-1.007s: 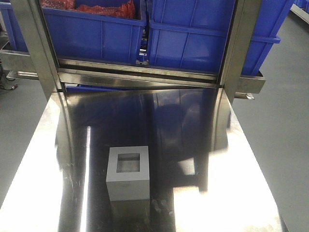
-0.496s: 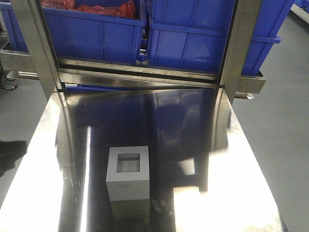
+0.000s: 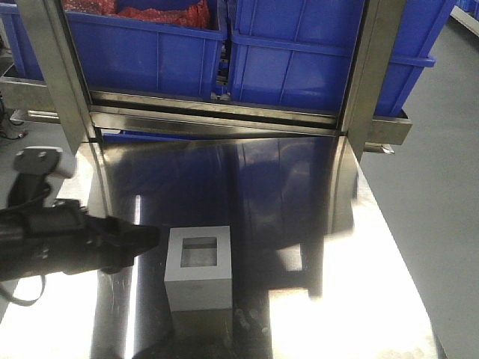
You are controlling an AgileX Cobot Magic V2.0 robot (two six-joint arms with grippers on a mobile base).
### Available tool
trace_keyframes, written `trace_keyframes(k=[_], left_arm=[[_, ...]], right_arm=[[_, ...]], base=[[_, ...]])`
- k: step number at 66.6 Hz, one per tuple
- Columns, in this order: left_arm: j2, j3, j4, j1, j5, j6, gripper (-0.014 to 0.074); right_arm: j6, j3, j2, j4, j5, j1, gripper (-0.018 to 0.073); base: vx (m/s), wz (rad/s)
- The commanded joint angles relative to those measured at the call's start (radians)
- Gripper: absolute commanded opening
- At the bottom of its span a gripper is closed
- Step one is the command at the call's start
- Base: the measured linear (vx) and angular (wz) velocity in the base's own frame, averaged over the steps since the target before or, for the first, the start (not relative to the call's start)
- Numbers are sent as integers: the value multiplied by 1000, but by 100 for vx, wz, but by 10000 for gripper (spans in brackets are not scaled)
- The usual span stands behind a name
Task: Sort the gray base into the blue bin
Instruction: 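Reach the left gripper down to the gray square block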
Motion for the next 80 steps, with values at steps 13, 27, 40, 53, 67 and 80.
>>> trace_keyframes(k=[13, 27, 40, 53, 67, 80], left_arm=[[108, -203, 347, -155, -71, -394, 418], [195, -320, 903, -237, 45, -914, 418], [257, -342, 1131, -276, 89, -1162, 418], [301, -342, 1112, -276, 44, -1200, 418], [348, -342, 1109, -275, 18, -1220, 418], [393, -342, 1090, -275, 3, -1224, 418]], right_arm=[[-7, 5, -8, -9, -79, -6, -5], [-7, 5, -8, -9, -79, -6, -5], [-7, 5, -8, -9, -79, -6, -5], [-7, 5, -8, -9, -79, -6, -5], [-7, 5, -8, -9, -79, -6, -5], [-7, 5, -8, -9, -79, -6, -5]], base=[[0, 0], [0, 0], [0, 0], [0, 0], [0, 0], [0, 0]])
